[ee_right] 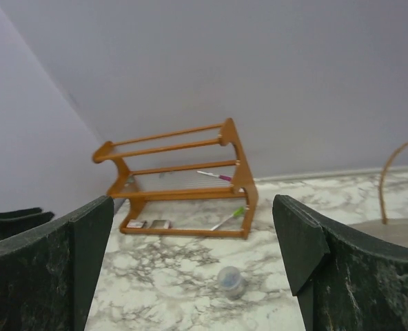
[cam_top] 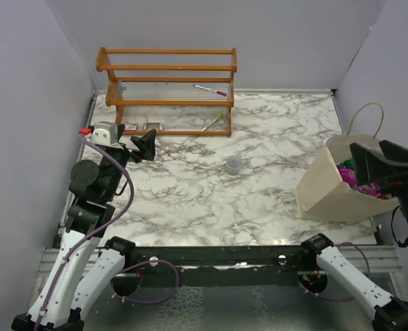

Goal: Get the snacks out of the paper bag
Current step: Adjust the paper bag at the center of the board.

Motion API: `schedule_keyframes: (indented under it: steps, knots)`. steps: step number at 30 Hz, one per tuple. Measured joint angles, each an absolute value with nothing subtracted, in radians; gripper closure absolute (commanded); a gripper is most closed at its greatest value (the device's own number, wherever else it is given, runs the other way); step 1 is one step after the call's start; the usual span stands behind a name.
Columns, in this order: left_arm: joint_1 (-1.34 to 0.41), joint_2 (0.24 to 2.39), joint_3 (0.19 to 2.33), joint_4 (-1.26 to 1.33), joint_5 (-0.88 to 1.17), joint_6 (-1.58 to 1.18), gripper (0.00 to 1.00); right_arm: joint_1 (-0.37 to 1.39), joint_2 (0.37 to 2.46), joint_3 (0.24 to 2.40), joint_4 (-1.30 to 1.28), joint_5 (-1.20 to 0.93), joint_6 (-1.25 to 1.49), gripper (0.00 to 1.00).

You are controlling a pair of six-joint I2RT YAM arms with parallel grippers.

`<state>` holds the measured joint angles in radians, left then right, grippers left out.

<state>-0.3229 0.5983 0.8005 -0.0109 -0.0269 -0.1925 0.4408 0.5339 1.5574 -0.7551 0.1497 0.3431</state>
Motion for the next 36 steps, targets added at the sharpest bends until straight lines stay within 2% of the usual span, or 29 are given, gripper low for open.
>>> schedule_keyframes:
  steps: [8, 20, 26, 31, 36]
  knots:
    - [-0.343, 0.669, 0.857, 0.014, -0.027, -0.192, 0.01, 0.446, 0.735, 1.699, -0.971, 0.378, 0.316, 0.01]
    - [-0.381, 0.706, 0.822, 0.013, -0.031, -0.163, 0.01, 0.447, 0.959, 1.718, -1.129, 0.665, 0.351, 0.01]
    - [-0.408, 0.705, 0.817, 0.008, -0.042, -0.138, 0.01, 0.451, 0.977, 1.693, -1.134, 0.833, 0.409, 0.01]
    - [-0.428, 0.701, 0.815, 0.006, -0.049, -0.127, 0.01, 0.451, 1.001, 1.573, -1.062, 0.947, 0.424, 0.01]
    - [-0.445, 0.692, 0.804, 0.004, -0.051, -0.124, 0.01, 0.447, 1.081, 1.496, -0.938, 0.969, 0.414, 0.01]
